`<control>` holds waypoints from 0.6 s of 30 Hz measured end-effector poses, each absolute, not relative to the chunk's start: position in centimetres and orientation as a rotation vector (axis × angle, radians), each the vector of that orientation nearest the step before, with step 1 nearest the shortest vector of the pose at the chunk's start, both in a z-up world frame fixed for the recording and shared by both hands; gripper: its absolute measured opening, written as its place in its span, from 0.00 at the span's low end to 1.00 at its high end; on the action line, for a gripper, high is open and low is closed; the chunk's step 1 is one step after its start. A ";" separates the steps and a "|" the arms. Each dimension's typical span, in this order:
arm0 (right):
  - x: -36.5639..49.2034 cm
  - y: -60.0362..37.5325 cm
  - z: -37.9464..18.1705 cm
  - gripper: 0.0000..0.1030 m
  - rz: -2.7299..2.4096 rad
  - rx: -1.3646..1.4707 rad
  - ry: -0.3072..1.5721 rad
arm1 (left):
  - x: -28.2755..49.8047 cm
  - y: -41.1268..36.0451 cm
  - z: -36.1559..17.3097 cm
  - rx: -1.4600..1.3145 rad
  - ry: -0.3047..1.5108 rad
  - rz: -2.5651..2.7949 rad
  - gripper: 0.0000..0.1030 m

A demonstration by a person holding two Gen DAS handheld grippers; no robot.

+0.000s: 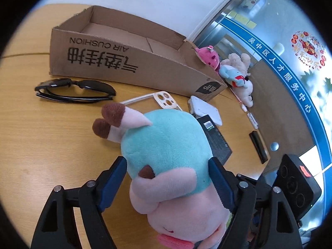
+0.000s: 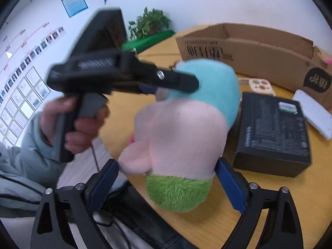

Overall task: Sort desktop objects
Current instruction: 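Close both grippers on the teal-and-pink plush bunny, then carry the plush bunny with both grippers over the cardboard box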

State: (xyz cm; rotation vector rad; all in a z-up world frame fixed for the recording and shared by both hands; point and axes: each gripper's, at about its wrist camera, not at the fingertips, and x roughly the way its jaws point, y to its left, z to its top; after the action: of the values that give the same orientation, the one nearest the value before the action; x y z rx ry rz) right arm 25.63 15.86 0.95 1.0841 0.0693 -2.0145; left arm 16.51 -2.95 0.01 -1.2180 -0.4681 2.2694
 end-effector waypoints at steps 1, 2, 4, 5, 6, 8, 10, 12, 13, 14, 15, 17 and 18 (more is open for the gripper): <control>25.3 15.6 0.5 0.89 -2.008 1.096 0.060 | 16.6 -3.2 0.0 -1.216 -0.464 2.273 0.75; 24.8 15.2 0.3 0.86 -1.981 1.104 0.025 | 16.7 -3.5 0.0 -1.221 -0.461 2.285 0.75; 24.0 14.5 0.2 0.78 -1.955 1.102 -0.002 | 16.8 -4.5 0.3 -1.224 -0.457 2.333 0.75; 23.7 13.9 0.2 0.78 -1.943 1.097 0.006 | 16.8 -5.1 0.3 -1.230 -0.466 2.342 0.74; 23.5 13.4 0.2 0.78 -1.934 1.092 0.014 | 16.8 -5.6 0.4 -1.234 -0.473 2.344 0.74; 23.3 12.9 0.1 0.82 -1.927 1.086 0.022 | 16.5 -6.1 0.2 -1.238 -0.498 2.330 0.75; 23.5 13.0 0.1 0.85 -1.928 1.086 0.031 | 16.1 -5.9 -0.2 -1.245 -0.503 2.311 0.76; 23.2 13.2 -0.1 0.86 -1.929 1.090 0.037 | 16.1 -5.3 -0.3 -1.231 -0.478 2.301 0.75; 23.0 12.9 -0.3 0.84 -1.925 1.093 0.036 | 16.1 -5.1 -0.3 -1.227 -0.462 2.298 0.75; 23.1 12.9 -0.3 0.82 -1.922 1.095 0.034 | 16.2 -4.8 -0.2 -1.222 -0.438 2.309 0.75; 23.1 12.9 -0.5 0.81 -1.922 1.097 0.035 | 16.2 -4.6 -0.1 -1.221 -0.426 2.313 0.74; 23.3 12.9 -0.7 0.77 -1.920 1.095 0.030 | 16.5 -4.6 0.1 -1.216 -0.427 2.324 0.69; 23.4 12.9 -0.5 0.76 -1.922 1.088 0.027 | 16.6 -4.5 0.2 -1.211 -0.424 2.330 0.68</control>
State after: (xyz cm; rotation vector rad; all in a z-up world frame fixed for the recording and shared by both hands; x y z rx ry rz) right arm 23.40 12.92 -0.53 1.0877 0.0270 -1.9215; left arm 16.61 -4.52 0.23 -1.2109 -0.4239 2.3302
